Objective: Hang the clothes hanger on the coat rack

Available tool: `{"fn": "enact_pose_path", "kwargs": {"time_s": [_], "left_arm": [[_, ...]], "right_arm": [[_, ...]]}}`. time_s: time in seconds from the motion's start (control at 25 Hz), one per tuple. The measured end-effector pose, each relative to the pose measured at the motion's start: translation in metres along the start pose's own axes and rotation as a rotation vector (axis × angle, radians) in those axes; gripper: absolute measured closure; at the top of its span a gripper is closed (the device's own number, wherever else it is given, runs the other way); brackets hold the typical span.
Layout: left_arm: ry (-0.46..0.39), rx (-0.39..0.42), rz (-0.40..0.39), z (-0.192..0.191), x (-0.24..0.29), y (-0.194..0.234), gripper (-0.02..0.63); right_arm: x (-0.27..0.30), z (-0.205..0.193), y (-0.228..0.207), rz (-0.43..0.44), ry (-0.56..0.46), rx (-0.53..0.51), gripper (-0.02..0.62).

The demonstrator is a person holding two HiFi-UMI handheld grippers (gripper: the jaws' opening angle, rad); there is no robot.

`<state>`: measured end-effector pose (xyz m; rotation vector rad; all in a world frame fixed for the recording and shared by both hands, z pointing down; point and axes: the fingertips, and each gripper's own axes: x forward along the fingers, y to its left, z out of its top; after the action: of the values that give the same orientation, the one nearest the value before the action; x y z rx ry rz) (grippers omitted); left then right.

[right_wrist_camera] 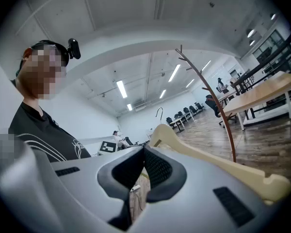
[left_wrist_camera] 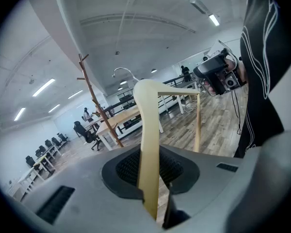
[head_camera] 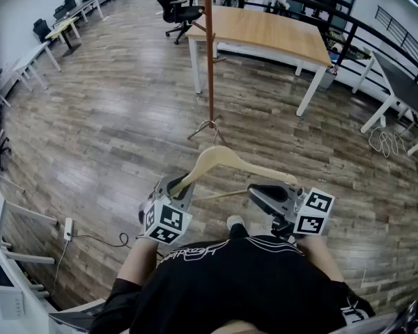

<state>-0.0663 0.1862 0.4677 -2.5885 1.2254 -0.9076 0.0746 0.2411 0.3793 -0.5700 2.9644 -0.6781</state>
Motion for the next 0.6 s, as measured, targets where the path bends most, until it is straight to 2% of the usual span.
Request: {"fn": "enact_pose_path", "kwargs": {"time_s": [0.6], "left_arm": [[0.013, 0.004, -0.031, 0.007, 0.031, 0.002, 0.541]], "right_arm": [[-0.001, 0.007, -0.035, -0.015, -0.004, 0.035, 0.555]]}}
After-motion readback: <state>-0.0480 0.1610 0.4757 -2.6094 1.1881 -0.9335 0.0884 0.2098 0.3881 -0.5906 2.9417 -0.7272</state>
